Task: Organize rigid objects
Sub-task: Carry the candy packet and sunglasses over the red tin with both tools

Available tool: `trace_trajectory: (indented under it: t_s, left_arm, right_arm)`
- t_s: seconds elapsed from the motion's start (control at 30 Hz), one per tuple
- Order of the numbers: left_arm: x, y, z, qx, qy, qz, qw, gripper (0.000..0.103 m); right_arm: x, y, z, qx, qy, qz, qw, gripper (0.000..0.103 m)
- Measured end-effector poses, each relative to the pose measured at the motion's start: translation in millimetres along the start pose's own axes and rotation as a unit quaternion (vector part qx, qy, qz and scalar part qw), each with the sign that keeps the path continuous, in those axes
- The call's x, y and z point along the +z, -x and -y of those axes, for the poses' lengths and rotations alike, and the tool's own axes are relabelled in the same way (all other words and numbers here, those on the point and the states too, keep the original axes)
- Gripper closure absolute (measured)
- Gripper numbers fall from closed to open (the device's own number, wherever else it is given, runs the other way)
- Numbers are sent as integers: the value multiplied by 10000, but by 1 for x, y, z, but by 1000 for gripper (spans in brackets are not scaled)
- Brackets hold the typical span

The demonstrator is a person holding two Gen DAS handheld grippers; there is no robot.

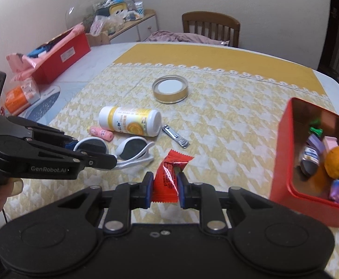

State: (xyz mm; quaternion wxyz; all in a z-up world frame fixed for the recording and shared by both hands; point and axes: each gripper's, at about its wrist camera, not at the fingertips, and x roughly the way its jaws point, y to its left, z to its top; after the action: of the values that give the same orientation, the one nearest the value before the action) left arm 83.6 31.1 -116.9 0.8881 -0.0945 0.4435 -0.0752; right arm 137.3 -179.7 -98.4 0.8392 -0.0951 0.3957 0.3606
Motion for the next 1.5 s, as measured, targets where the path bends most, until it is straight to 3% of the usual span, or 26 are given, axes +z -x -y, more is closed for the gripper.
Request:
trace_trajectory:
  t_s: [0.63,0.97,1.5]
  left_arm:
    - [53,12,80,-462,-469,456,9968,83]
    - [87,-21,130,-675,-877,444,9929,83]
    - [130,-93,192,-337,-1379,285,9895,83]
  right_arm:
    - [-5,60,70,-531,-584,526,9955,82]
    - [-4,61,121,-720,-1003,514,9910,82]
    - [0,39,176,-739,-931,129,9928,82]
